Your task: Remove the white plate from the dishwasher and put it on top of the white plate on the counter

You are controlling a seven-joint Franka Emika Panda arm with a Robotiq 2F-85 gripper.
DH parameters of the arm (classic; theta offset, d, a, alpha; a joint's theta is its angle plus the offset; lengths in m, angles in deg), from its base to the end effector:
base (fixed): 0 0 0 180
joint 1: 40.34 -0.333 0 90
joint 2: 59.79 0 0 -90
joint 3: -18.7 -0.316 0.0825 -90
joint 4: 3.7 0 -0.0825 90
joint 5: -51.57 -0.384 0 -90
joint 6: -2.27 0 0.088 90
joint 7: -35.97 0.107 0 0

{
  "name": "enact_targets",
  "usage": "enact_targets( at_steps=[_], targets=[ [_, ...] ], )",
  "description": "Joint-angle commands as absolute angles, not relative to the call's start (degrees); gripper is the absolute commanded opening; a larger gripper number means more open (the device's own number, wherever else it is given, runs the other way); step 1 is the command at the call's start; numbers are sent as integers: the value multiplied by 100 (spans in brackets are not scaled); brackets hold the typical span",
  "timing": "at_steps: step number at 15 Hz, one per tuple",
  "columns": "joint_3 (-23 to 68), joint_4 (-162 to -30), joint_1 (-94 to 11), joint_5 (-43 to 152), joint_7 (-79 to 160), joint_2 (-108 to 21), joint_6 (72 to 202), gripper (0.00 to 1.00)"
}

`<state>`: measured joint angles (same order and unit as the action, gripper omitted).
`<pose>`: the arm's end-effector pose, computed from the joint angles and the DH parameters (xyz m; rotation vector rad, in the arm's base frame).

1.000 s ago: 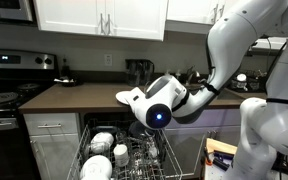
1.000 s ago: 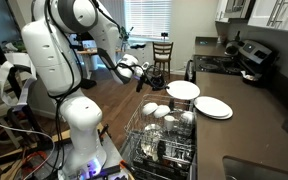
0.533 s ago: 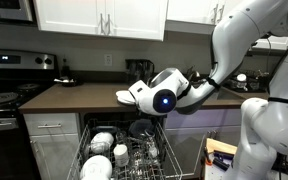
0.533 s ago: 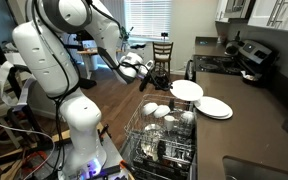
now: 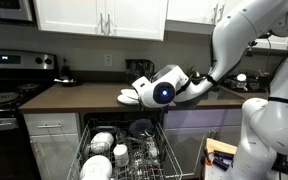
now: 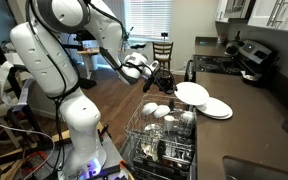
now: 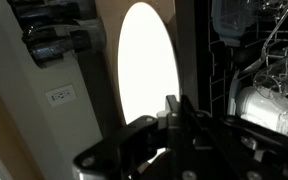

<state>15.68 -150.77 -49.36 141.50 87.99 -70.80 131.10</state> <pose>0.4368 0.0640 0.3422 2.0196 0.5076 0.5838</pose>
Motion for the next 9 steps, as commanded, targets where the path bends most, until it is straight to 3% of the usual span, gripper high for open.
enact_targets(
  at_steps=[1, 9],
  targets=[
    [1502, -15074, -4874, 14127, 8783, -7085, 13118, 5],
    [1532, -14945, -4844, 14137, 8721, -6955, 13169, 1]
  ],
)
